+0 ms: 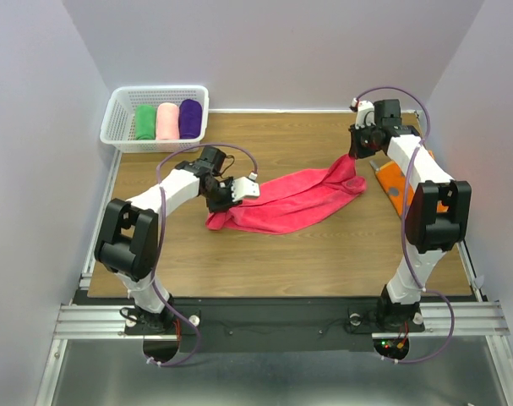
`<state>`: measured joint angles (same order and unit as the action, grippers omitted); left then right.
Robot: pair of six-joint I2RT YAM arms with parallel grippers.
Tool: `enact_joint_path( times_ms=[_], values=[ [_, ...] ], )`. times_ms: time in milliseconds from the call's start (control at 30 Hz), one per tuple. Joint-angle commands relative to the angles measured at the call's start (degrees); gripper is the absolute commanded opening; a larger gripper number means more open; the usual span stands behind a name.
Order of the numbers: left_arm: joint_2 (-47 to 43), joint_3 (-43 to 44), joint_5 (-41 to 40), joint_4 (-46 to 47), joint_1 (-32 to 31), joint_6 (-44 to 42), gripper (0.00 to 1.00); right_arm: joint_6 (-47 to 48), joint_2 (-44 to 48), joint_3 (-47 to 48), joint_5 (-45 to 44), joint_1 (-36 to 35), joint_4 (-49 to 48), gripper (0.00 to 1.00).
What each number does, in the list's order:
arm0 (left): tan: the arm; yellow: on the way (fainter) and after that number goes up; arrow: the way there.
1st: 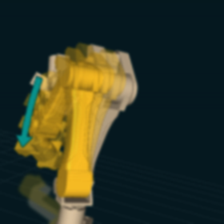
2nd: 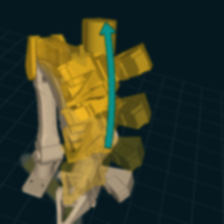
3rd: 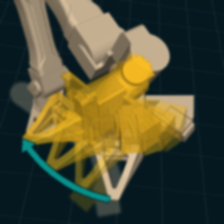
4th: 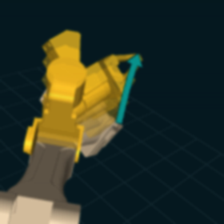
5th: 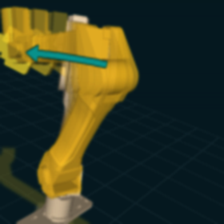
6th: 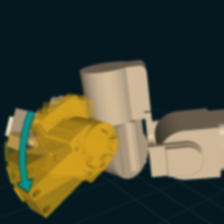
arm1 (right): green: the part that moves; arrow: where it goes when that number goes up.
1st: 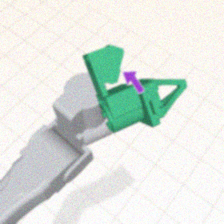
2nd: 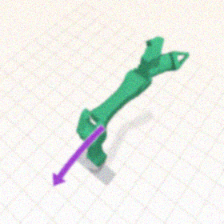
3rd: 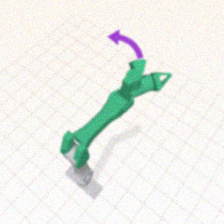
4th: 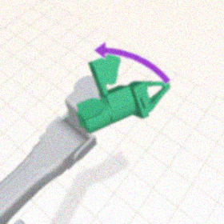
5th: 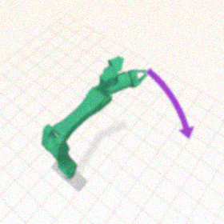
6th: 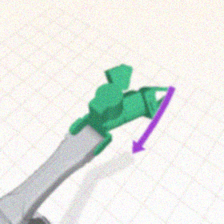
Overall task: Roll the towels
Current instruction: Flatten the towel
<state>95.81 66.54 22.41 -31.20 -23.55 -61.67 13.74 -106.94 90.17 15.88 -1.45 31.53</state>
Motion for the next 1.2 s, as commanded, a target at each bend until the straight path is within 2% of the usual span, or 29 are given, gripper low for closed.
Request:
enact_joint_path(
  times_ms=[0,267,300,333,567,700,933,1167],
  values=[
    [0.96,2.19,0.53,-1.85,-0.18,-0.65,0.36,0.59,-0.2,1.94,0.38,0.31,-0.68,0.01],
    [0.6,3.33,0.35,-2.11,-0.18,-0.38,0.38,0.76,-0.38,1.67,0.47,0.4,-0.68,0.01],
    [0.52,3.33,0.35,-2.2,-0.18,-0.56,0.48,0.76,-0.38,1.67,0.29,0.31,-0.68,0.01],
    [0.52,3.5,0.35,-2.46,-0.18,-0.64,0.53,0.76,-0.38,1.67,0.38,0.4,-0.68,0.01],
    [0.52,3.16,0.26,-2.82,-0.18,-1.35,0.53,0.94,-0.64,1.94,0.2,0.4,-0.68,0.01],
    [0.96,3.85,1.05,-3.6,-0.18,-1.35,0.49,0.94,-0.82,2.03,0.2,0.31,-0.59,0.01],
    [-1.5,4.74,2.2,-7.91,-0.18,-2.93,0.52,1.55,-0.29,1.41,0.03,0.4,-0.59,0.01],
    [0.08,5.17,1.84,-6.16,-0.18,-1.79,0.53,1.56,-0.64,1.76,0.12,0.31,-0.59,0.01]
  ],
)
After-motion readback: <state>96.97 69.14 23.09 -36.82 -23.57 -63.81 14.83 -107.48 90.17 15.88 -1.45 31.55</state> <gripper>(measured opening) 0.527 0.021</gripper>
